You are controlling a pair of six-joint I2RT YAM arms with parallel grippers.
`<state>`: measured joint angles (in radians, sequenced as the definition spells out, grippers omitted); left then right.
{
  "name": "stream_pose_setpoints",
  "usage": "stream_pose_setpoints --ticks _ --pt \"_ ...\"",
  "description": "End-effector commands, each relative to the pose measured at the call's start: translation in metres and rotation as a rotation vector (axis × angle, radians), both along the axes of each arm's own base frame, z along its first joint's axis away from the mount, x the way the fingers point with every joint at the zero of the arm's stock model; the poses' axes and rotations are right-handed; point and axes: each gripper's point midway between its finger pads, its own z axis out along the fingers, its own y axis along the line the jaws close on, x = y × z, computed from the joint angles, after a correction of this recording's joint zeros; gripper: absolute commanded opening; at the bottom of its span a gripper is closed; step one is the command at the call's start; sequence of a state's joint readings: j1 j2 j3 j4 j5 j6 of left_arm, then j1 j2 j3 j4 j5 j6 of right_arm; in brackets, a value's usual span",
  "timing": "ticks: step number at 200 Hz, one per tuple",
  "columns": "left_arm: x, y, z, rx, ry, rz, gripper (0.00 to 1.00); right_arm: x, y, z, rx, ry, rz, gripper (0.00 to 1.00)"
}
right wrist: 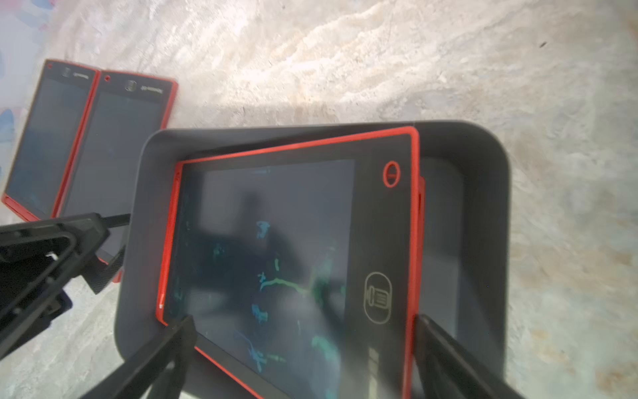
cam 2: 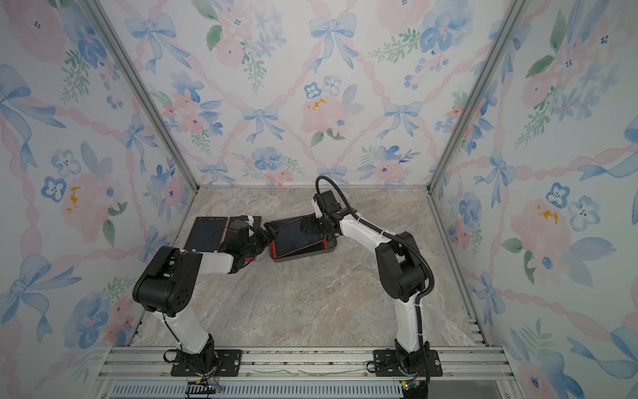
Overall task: Take out the writing tablet from the storage box
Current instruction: Pick up the writing tablet from the storage box.
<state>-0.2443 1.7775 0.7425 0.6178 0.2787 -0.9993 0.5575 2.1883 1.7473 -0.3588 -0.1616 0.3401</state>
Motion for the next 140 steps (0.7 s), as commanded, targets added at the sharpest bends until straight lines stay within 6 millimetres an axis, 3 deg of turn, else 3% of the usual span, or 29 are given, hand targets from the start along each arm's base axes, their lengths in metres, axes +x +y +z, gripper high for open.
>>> stream_pose_setpoints --ticks 1,56,99,140 --pt "-0.001 -0.016 0.005 -0.025 -0.009 -0.058 0.98 -0.017 0.032 0.009 0.12 0.014 0.078 1.0" --pt "-0.002 -0.016 0.005 -0.024 -0.01 -0.058 0.98 -0.021 0.042 0.013 0.192 0.041 0.088 0.98" --pt "-0.003 -0.016 0.006 -0.023 -0.012 -0.059 0.98 -0.019 0.036 0.006 0.163 0.055 0.075 0.88" --pt "-0.005 -0.012 0.008 -0.019 -0.016 -0.049 0.98 -0.005 0.02 0.008 0.145 0.077 0.067 0.87"
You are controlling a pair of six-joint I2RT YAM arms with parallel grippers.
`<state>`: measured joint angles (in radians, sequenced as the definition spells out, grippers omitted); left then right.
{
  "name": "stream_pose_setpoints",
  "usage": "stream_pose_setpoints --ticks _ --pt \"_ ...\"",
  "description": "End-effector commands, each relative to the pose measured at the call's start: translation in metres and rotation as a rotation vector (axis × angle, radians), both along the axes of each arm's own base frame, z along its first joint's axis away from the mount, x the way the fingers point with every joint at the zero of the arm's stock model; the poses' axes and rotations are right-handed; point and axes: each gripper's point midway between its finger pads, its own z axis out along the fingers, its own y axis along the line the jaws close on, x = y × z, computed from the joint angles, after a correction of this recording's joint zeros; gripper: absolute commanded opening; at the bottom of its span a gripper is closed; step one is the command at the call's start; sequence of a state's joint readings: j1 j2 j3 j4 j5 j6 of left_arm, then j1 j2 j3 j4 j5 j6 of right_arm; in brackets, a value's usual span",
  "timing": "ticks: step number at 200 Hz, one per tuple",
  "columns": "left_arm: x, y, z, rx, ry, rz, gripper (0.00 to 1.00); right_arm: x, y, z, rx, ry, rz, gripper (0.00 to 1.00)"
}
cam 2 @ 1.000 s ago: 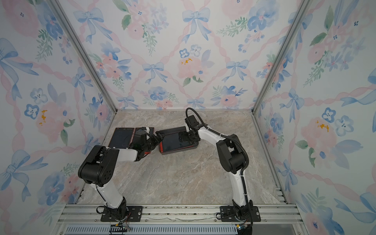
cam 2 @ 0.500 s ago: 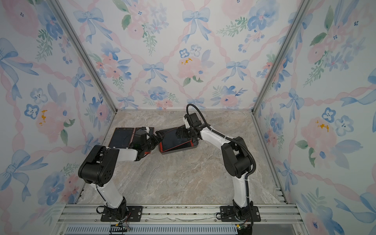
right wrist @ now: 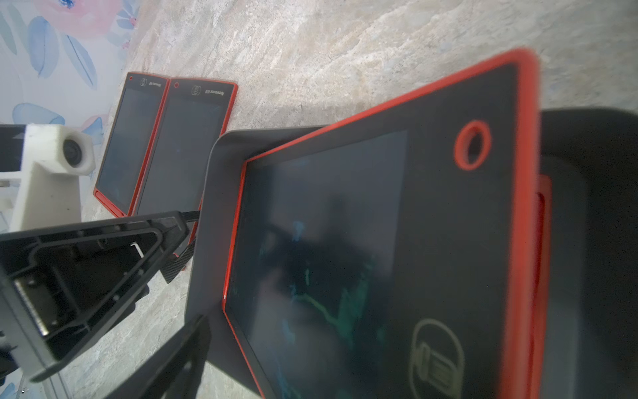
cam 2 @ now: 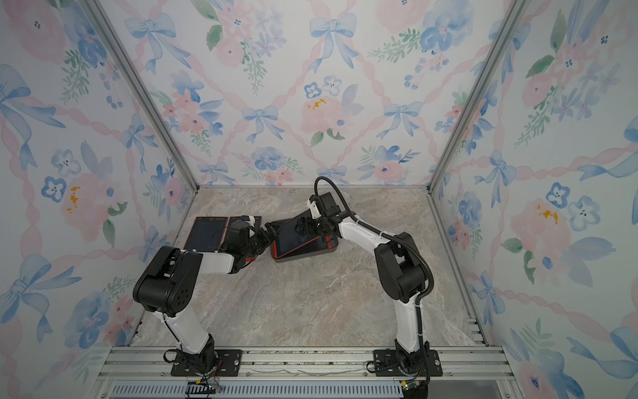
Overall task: Take out the writing tablet from the storage box
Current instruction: Pick up the writing tablet from the storage box.
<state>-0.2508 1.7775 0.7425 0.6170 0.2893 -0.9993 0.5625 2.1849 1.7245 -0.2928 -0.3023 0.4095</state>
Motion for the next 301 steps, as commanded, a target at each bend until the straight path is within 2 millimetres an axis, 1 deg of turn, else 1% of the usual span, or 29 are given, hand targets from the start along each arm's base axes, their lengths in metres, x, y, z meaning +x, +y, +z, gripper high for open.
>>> stream_pose_setpoints --ticks 1,17,32,59,69,89,112,154,186,223,301 --pt "-0.003 -0.007 0.008 -0.013 -0.018 -0.033 0.98 0.007 -0.004 0.001 0.002 0.023 0.023 0.88" --pt "-0.004 -0.006 0.008 -0.012 -0.018 -0.031 0.98 0.012 -0.011 0.007 0.008 0.028 0.031 0.87" --pt "-0.004 -0.005 0.007 -0.011 -0.018 -0.028 0.98 0.014 -0.016 0.009 0.004 0.04 0.032 0.87" --pt "-0.004 -0.004 0.008 -0.012 -0.019 -0.027 0.98 0.012 -0.016 0.004 -0.016 0.067 0.06 0.85" --pt "-0.004 -0.003 0.008 -0.012 -0.019 -0.024 0.98 0.012 -0.016 0.002 -0.018 0.074 0.06 0.81" --pt "-0.005 -0.003 0.007 -0.01 -0.017 -0.022 0.98 0.013 -0.015 0.0 -0.024 0.085 0.063 0.7" --pt "-0.005 -0.002 0.007 -0.011 -0.015 -0.022 0.98 0.013 -0.014 -0.002 -0.031 0.1 0.076 0.62" --pt "-0.006 0.001 0.007 -0.011 -0.016 -0.016 0.98 0.01 -0.015 -0.004 -0.049 0.108 0.091 0.52" --pt "-0.005 0.003 0.009 -0.011 -0.02 -0.012 0.98 0.011 -0.016 -0.003 -0.049 0.111 0.082 0.42" --pt "-0.003 0.007 0.01 -0.013 -0.022 -0.003 0.98 0.01 -0.013 -0.002 -0.018 0.12 0.07 0.29" --pt "-0.001 0.01 0.017 -0.018 -0.037 0.001 0.98 0.013 -0.018 0.004 -0.008 0.106 0.046 0.14"
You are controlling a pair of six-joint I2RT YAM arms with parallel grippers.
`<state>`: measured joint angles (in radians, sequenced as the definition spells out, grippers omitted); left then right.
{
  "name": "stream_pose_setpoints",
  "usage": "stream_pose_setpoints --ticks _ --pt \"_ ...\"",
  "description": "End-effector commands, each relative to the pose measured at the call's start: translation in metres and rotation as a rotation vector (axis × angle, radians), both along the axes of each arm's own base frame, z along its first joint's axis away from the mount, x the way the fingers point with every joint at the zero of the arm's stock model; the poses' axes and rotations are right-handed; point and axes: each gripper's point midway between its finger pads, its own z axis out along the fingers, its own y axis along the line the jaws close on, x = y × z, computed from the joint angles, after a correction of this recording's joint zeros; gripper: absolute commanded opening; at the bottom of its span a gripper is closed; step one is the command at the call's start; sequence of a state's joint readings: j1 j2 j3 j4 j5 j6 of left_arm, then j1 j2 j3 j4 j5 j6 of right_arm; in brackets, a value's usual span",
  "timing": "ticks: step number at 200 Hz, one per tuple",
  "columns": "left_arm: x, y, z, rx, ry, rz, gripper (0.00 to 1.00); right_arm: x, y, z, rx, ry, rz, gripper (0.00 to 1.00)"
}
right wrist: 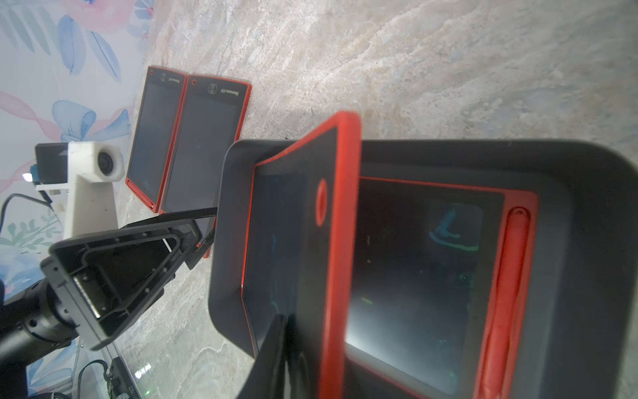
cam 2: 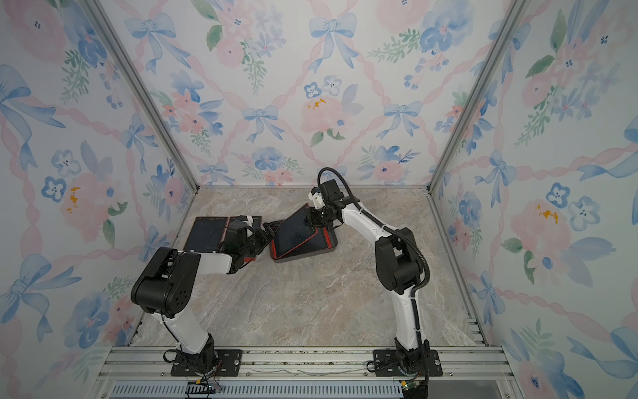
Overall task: Take out the writing tablet from the storage box
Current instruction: Pick up the writing tablet from the storage box.
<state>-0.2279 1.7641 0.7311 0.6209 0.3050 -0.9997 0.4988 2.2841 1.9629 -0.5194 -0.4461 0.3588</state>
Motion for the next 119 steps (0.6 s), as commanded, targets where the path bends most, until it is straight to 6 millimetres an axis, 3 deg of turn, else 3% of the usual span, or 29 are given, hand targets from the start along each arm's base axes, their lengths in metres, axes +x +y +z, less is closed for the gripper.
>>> stream_pose_setpoints --ticks 1,39,119 --pt "-0.0007 0.002 0.0139 -0.009 -0.033 -0.008 0.98 -0.0015 -0.0099 -0.0085 -0.044 0.005 -0.015 0.14" --pt "-0.0007 0.0036 0.0153 -0.01 -0.037 -0.005 0.98 -0.0011 -0.0124 -0.0074 -0.047 -0.001 -0.024 0.0" --pt "-0.001 0.0094 0.02 -0.009 -0.047 0.008 0.98 0.0029 -0.0199 -0.0017 -0.048 -0.025 -0.058 0.0"
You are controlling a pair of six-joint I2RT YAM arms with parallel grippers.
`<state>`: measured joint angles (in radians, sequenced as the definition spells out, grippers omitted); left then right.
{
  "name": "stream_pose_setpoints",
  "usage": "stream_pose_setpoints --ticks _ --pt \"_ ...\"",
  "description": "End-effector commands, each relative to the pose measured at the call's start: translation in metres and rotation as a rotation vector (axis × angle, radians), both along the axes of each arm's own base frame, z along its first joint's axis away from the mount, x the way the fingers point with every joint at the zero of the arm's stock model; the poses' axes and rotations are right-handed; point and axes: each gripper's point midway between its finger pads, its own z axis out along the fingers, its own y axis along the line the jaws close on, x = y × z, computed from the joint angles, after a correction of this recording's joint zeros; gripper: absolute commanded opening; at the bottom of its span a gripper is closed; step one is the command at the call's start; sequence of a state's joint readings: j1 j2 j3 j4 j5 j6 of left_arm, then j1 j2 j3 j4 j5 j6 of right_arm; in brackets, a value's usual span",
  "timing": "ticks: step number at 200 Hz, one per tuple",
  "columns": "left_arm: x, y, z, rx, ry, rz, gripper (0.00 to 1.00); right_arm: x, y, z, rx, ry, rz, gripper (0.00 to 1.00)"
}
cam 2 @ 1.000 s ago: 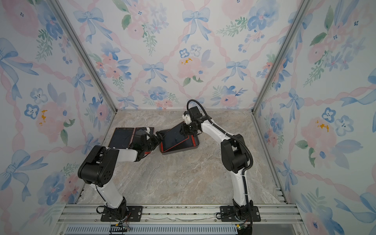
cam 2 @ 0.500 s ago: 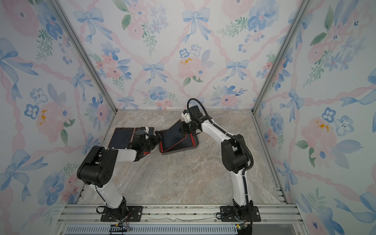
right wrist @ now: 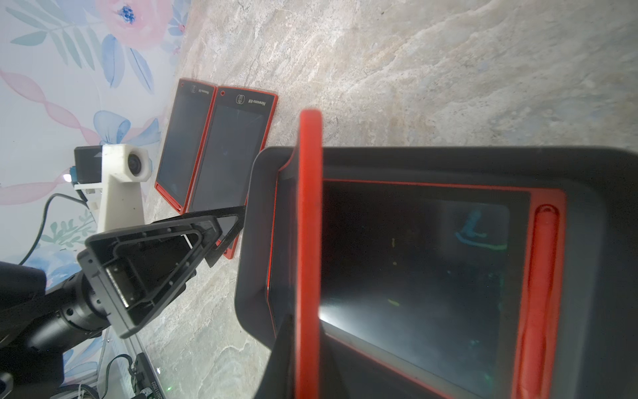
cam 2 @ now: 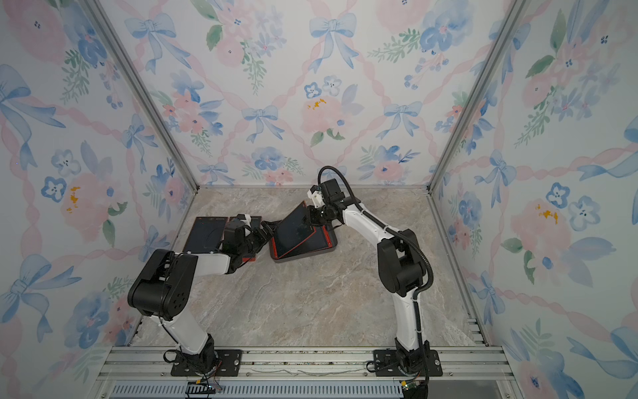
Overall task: Take out the writing tablet from the storage box
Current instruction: Pick up the writing tablet from the storage box.
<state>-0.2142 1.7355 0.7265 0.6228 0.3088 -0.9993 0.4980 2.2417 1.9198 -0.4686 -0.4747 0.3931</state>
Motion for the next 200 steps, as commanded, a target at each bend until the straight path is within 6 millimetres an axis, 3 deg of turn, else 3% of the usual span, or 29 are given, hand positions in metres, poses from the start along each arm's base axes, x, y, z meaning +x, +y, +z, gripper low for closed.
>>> stream_pose_setpoints --ticks 1,35,76,142,200 --pt "-0.002 0.004 0.009 -0.002 -0.022 -0.001 0.98 0.005 -0.023 -0.018 -0.101 -0.012 -0.052 0.0" --pt "-0.003 0.008 0.018 -0.005 -0.043 0.006 0.98 0.009 -0.029 -0.006 -0.071 -0.037 -0.086 0.0" --pt "-0.003 0.014 0.03 -0.005 -0.072 0.019 0.98 0.011 -0.035 0.024 -0.025 -0.09 -0.12 0.0" --pt "-0.004 0.014 0.032 -0.006 -0.077 0.019 0.98 0.02 -0.052 0.064 0.063 -0.158 -0.195 0.0" --pt "-0.005 0.015 0.03 -0.004 -0.073 0.021 0.98 0.02 -0.054 0.075 0.125 -0.154 -0.204 0.0"
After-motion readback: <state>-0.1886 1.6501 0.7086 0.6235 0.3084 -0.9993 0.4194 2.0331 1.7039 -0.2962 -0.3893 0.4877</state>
